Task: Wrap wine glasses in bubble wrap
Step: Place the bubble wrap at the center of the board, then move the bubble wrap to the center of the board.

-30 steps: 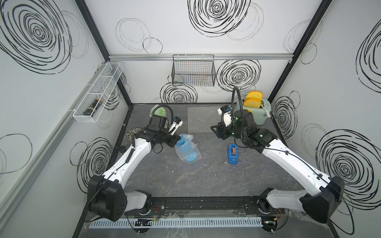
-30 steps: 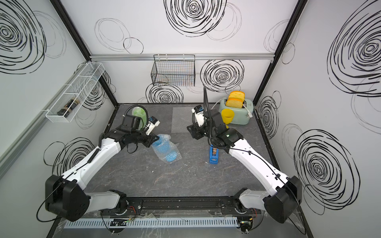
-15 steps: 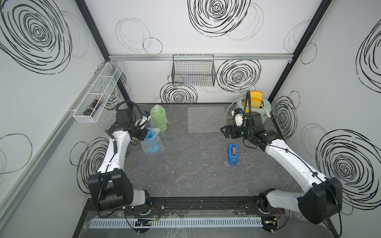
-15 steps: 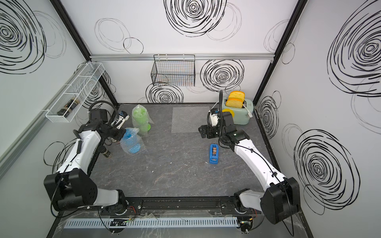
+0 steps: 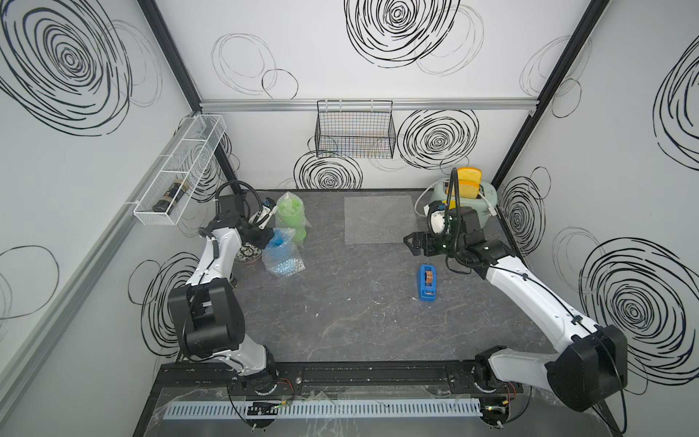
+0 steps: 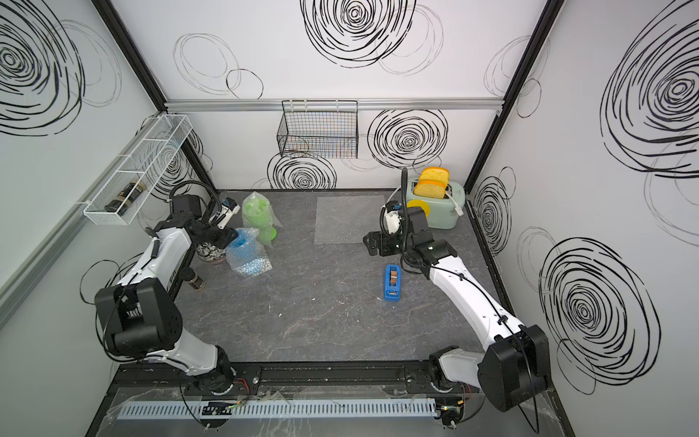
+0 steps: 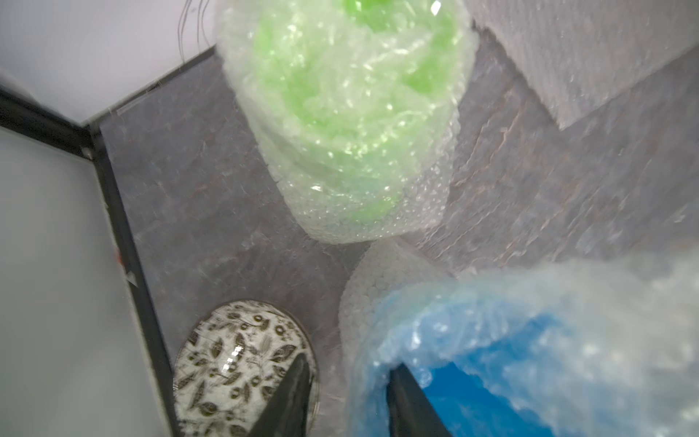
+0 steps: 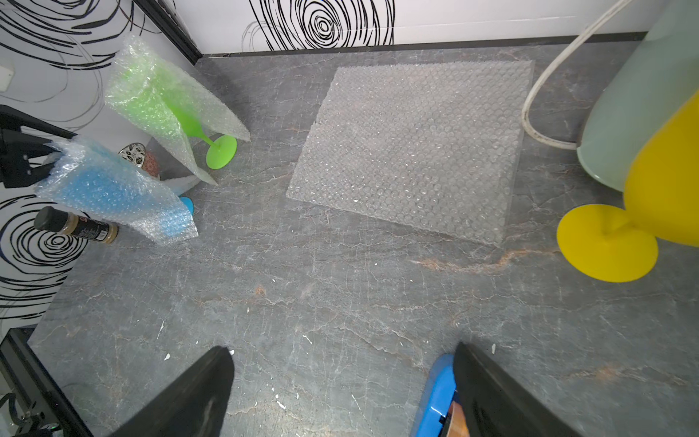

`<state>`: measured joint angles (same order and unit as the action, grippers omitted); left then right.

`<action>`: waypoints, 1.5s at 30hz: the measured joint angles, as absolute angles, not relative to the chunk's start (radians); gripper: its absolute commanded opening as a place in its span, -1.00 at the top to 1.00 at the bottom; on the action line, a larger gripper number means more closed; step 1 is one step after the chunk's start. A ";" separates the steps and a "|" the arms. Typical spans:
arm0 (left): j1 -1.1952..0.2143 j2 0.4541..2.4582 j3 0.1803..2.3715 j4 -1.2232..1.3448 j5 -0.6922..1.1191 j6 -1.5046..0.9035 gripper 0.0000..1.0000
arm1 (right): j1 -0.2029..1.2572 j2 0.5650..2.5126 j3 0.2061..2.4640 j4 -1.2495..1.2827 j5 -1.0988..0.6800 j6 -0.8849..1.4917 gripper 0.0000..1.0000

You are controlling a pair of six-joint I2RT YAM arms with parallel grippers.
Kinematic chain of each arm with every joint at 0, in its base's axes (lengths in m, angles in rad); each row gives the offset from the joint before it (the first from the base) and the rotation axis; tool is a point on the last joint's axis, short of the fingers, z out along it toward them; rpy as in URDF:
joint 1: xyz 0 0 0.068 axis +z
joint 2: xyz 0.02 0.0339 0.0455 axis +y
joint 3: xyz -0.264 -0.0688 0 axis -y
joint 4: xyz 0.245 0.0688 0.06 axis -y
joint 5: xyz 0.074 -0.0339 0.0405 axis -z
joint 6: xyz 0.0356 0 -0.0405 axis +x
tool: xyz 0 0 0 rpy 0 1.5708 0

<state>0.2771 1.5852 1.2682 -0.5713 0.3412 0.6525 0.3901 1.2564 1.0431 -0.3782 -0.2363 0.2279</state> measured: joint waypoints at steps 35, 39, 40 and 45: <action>-0.163 1.158 0.928 -0.249 0.396 0.274 -0.93 | 0.455 2.037 1.502 -0.305 -0.233 0.311 0.68; -0.163 1.145 0.839 -0.207 0.429 0.226 -0.94 | 0.467 2.167 1.620 -0.324 -0.216 0.311 0.79; -0.163 1.140 0.827 -0.200 0.435 0.219 -0.93 | 0.472 2.196 1.642 -0.330 -0.208 0.312 0.80; -0.163 1.122 0.819 -0.152 0.445 0.196 -0.93 | 0.498 2.271 1.689 -0.347 -0.179 0.317 0.83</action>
